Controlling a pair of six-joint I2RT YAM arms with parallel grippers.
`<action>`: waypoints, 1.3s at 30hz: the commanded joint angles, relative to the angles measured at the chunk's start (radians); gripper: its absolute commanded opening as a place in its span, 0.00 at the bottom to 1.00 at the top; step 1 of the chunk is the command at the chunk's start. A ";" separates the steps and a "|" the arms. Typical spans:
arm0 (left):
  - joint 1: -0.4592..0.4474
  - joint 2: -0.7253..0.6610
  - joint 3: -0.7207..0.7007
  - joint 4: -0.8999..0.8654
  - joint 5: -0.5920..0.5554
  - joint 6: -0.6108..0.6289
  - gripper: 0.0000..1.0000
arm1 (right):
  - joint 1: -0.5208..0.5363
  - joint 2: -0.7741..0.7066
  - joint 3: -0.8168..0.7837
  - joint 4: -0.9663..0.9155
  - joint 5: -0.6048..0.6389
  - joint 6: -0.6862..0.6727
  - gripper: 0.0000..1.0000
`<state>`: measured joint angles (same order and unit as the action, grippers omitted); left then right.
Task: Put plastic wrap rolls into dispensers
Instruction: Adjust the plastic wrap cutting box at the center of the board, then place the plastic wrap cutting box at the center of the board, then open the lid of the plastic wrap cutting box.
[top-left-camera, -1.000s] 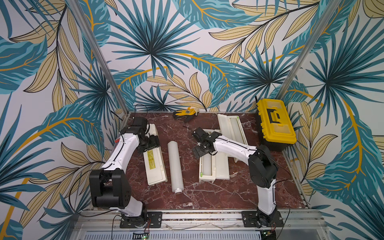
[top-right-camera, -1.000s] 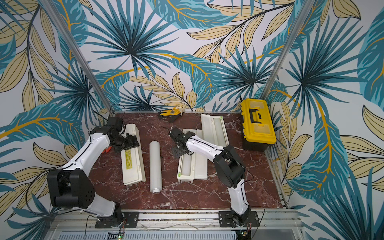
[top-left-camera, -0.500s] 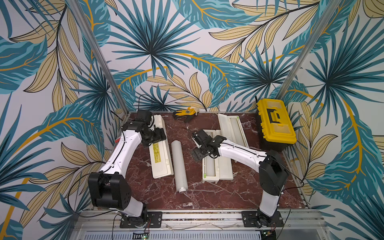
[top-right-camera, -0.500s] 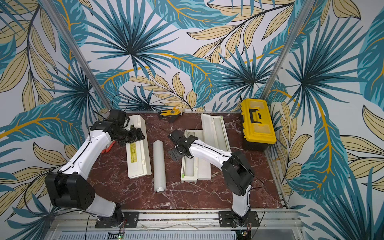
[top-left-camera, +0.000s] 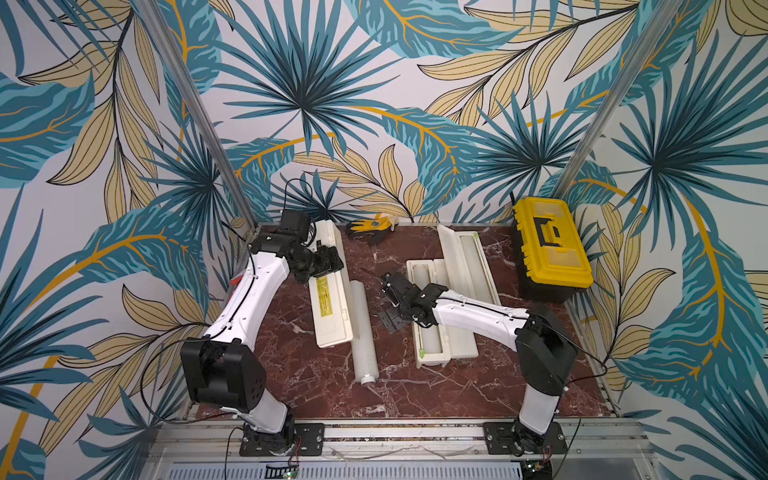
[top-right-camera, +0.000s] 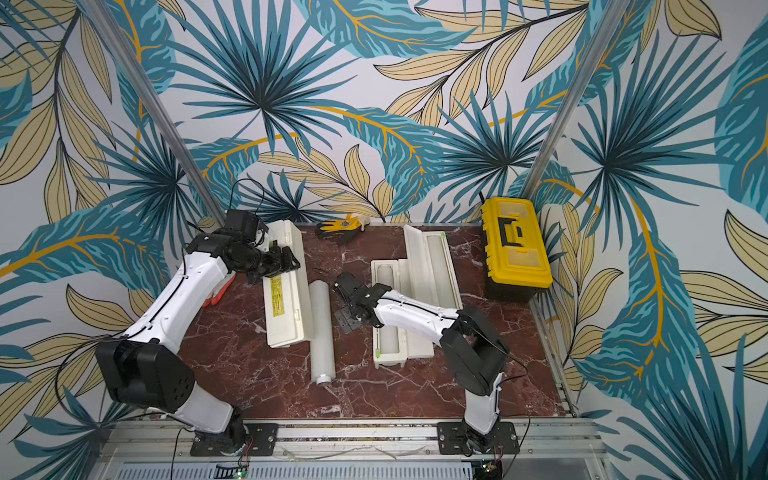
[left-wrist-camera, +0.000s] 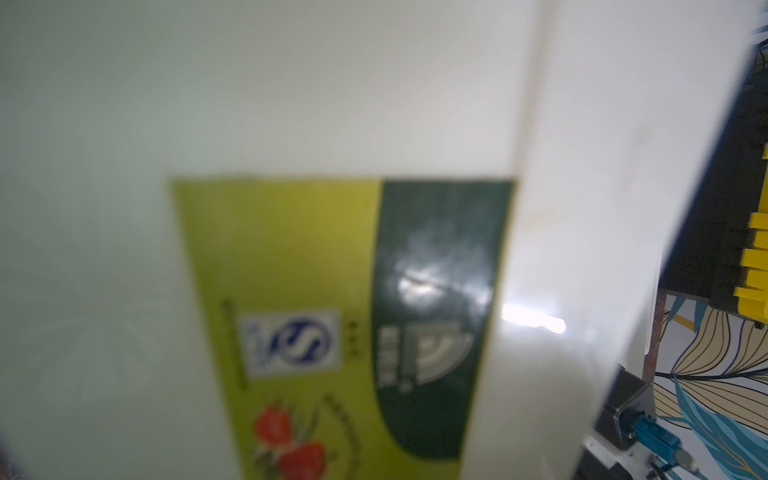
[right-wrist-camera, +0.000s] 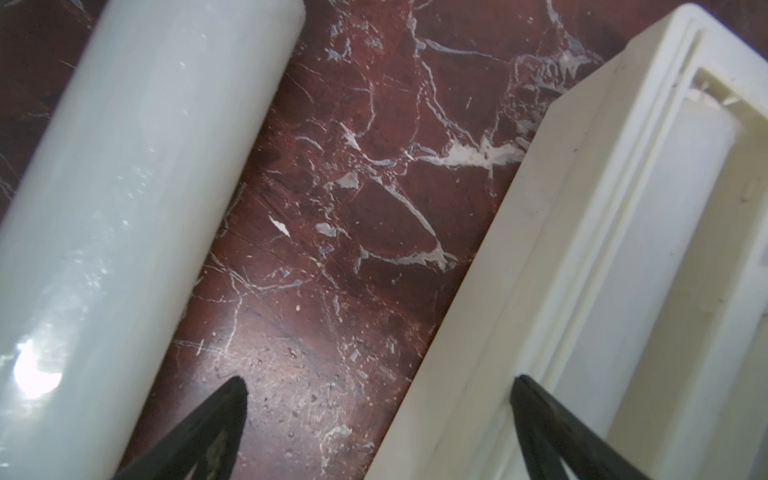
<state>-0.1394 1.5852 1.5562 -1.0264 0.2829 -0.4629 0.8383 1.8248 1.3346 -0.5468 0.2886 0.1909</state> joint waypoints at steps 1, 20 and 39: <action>-0.032 0.013 0.073 0.022 0.026 -0.025 0.63 | -0.011 -0.052 -0.083 -0.058 0.020 0.043 0.99; -0.273 0.236 0.203 0.071 -0.025 -0.142 0.63 | -0.175 -0.361 -0.114 -0.017 0.025 0.073 0.99; -0.371 0.411 0.149 0.068 -0.205 -0.170 0.65 | -0.655 -0.348 -0.163 -0.096 -0.318 0.029 0.99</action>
<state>-0.5137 2.0056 1.7477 -0.9653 0.1303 -0.6369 0.2237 1.4464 1.1866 -0.6201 0.0547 0.2340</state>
